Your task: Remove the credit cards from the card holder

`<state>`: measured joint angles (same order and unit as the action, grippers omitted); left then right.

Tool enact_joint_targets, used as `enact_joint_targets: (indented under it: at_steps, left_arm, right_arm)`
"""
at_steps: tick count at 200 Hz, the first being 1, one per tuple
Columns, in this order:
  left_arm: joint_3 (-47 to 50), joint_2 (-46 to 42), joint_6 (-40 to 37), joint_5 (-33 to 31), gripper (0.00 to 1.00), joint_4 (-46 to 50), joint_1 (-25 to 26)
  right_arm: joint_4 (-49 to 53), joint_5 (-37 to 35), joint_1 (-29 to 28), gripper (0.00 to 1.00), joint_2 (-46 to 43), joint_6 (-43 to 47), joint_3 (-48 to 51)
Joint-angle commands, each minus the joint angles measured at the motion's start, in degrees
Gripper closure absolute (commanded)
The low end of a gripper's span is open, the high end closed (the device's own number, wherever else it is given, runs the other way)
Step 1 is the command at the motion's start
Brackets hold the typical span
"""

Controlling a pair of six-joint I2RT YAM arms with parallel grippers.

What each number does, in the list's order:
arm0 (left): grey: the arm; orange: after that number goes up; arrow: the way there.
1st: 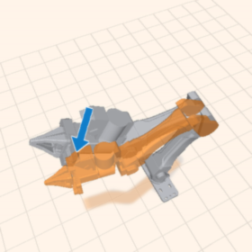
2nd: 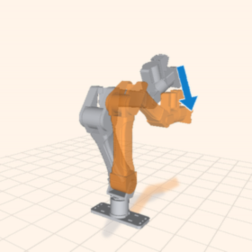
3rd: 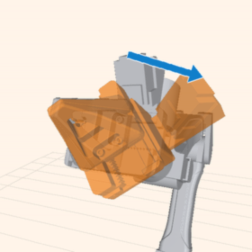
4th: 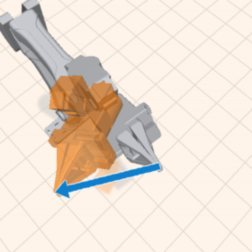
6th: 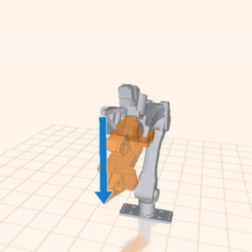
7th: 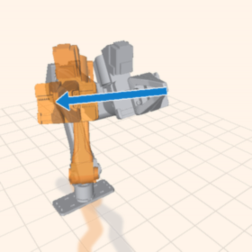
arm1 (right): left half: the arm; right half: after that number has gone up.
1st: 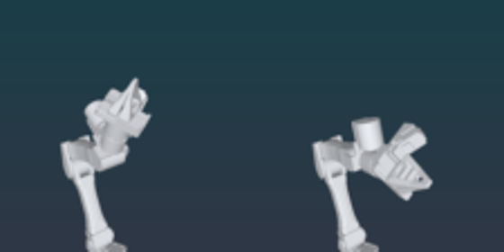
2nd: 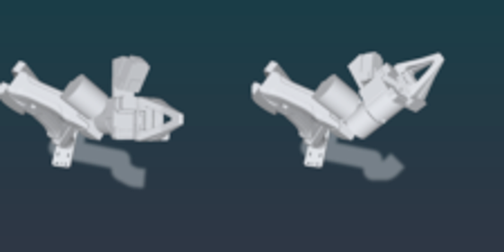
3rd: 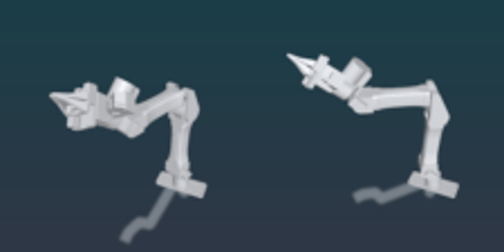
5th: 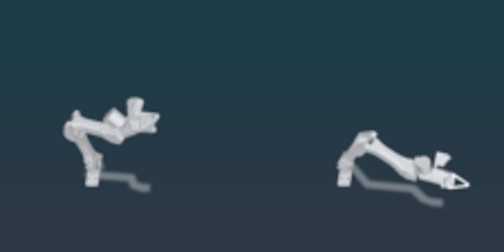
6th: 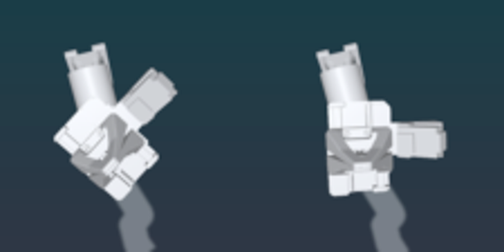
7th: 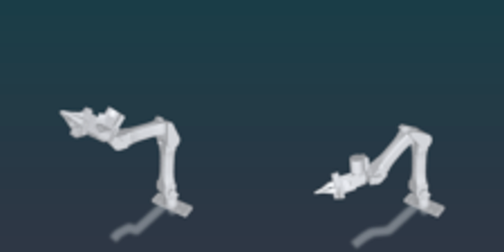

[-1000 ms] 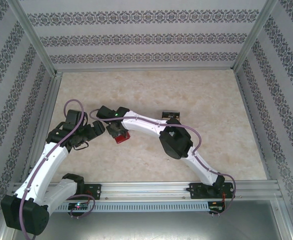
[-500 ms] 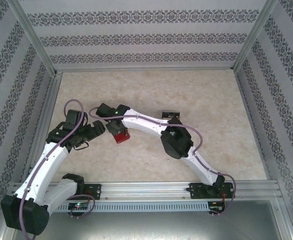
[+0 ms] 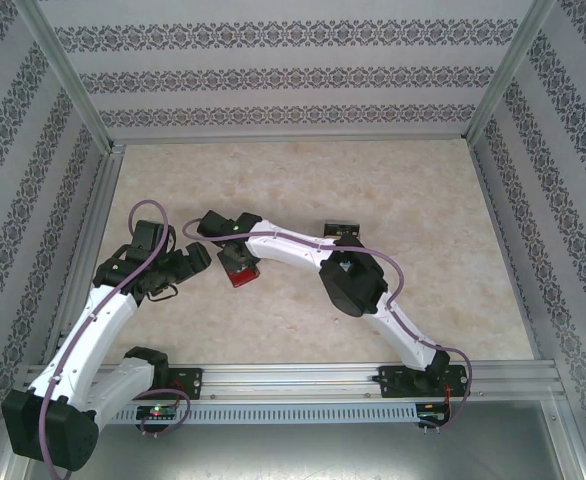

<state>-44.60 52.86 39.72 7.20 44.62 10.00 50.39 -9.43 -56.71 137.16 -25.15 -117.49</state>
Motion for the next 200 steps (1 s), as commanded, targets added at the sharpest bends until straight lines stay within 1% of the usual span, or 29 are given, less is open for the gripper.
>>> enact_joint_targets:
  at_steps: [1,6,16,45,54,61,67,81,93,112,118,130,145,166,200]
  left_arm:
    - [0.7,-0.4,-0.1,0.7,0.0,0.6,-0.5]
    - [0.7,-0.3,-0.2,0.8,0.0,0.5,-0.4]
    - [0.7,-0.1,-0.3,1.1,0.0,0.1,-0.5]
    - [1.1,0.8,-0.3,3.6,0.0,-1.8,-0.5]
    - [1.5,1.1,0.0,5.0,0.02,-2.9,-0.4]
    - [1.9,1.3,0.4,6.1,0.05,-4.0,-0.4]
    - [2.2,1.6,0.7,7.5,0.11,-5.1,-0.4]
    - [3.2,2.6,2.3,10.1,0.3,-7.6,-0.5]
    - [4.1,3.7,4.1,12.4,0.55,-10.1,-0.5]
    - [5.4,6.8,7.0,16.6,0.82,-14.8,-0.5]
    - [5.8,8.0,7.9,18.0,0.9,-16.4,-0.4]
    - [6.3,10.4,9.6,20.2,1.0,-19.2,-0.4]
    - [6.7,13.1,11.4,22.2,1.0,-22.6,-0.5]
    - [6.8,16.6,13.0,23.1,1.0,-25.8,-0.4]
    - [6.8,21.2,13.2,21.7,1.0,-26.2,-0.5]
  right_arm:
    - [0.0,1.8,0.5,0.86,1.1,0.2,2.6]
    - [-0.2,1.9,0.5,0.89,0.8,0.1,2.7]
    - [-0.5,2.2,0.4,0.91,0.3,-0.2,3.1]
    - [-1.9,3.6,0.5,1.0,-2.0,-1.0,3.2]
    - [-2.3,4.4,0.5,1.0,-2.6,-1.2,3.0]
    - [-2.6,5.1,0.5,1.0,-3.2,-1.5,2.9]
    - [-3.1,5.8,0.5,1.0,-3.8,-1.9,3.1]
    - [-4.5,7.7,0.6,1.0,-5.1,-3.0,3.4]
    - [-6.2,9.4,0.6,1.0,-6.4,-4.2,4.2]
    - [-9.5,13.0,1.1,1.0,-8.4,-6.8,6.3]
    - [-10.8,14.3,1.2,1.0,-9.0,-7.5,7.1]
    - [-12.7,16.3,1.3,1.0,-10.0,-8.6,8.4]
    - [-14.4,17.7,1.5,1.0,-10.9,-9.9,9.7]
    - [-16.8,19.3,1.6,1.0,-12.1,-11.5,12.1]
    - [-19.8,19.8,2.1,1.0,-14.5,-13.6,16.3]
